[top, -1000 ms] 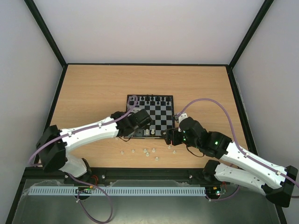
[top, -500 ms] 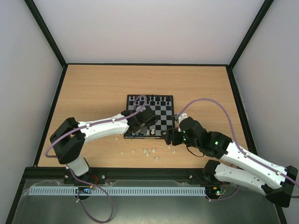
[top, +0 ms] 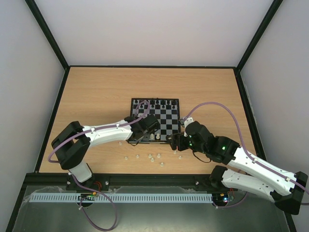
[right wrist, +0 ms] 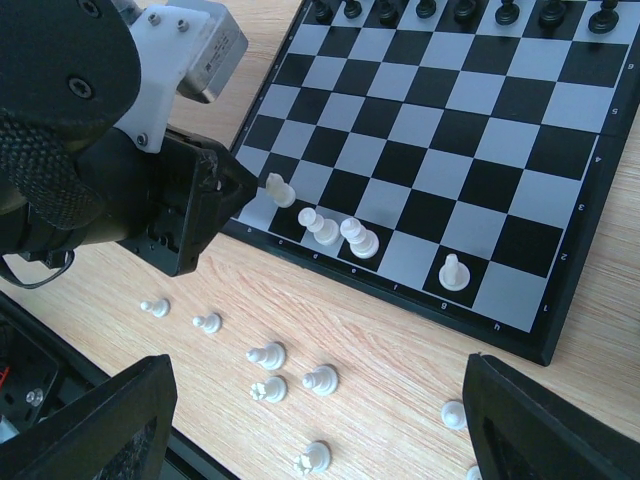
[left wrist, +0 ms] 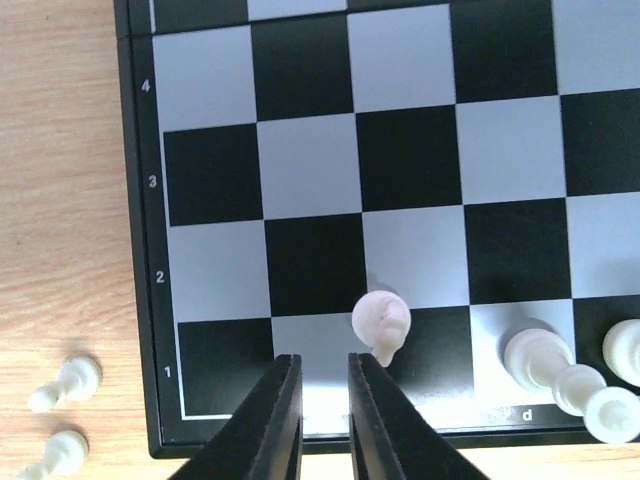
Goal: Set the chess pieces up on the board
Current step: Place the chess piece on the chessboard.
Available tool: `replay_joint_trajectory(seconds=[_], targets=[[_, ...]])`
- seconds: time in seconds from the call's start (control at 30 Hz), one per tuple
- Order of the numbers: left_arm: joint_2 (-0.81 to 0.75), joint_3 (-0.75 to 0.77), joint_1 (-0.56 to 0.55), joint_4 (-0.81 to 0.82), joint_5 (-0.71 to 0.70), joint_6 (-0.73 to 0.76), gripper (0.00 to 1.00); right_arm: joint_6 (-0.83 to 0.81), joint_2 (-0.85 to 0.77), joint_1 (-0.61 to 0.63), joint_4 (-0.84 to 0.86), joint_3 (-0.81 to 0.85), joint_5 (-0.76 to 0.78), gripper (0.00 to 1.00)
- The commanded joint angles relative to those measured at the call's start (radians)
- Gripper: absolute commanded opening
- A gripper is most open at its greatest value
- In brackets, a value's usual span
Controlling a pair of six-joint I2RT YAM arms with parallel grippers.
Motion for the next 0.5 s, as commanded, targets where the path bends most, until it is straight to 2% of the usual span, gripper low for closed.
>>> replay_joint_trajectory(seconds=[0.0, 0.2, 0.3, 0.47], targets=[[-0.007, -0.011, 0.005, 0.015, -0.013, -0.014, 0.2, -0.014, -0.006, -0.003, -0.004, -0.004, -0.012, 0.79], [-0.012, 0.022, 0.0, 0.008, -0.001, -0.002, 0.45, -0.013, -0.009, -0.003, -0.004, -0.004, -0.012, 0.79], [-0.005, 0.027, 0.0, 0.014, -0.001, 0.004, 0.52, -0.013, -0.011, -0.002, -0.003, -0.007, -0.012, 0.79], [0.054, 0.046, 0.008, 0.044, -0.004, 0.02, 0.54, -0.013, -0.012, -0.002, -0.002, -0.007, -0.014, 0.79]])
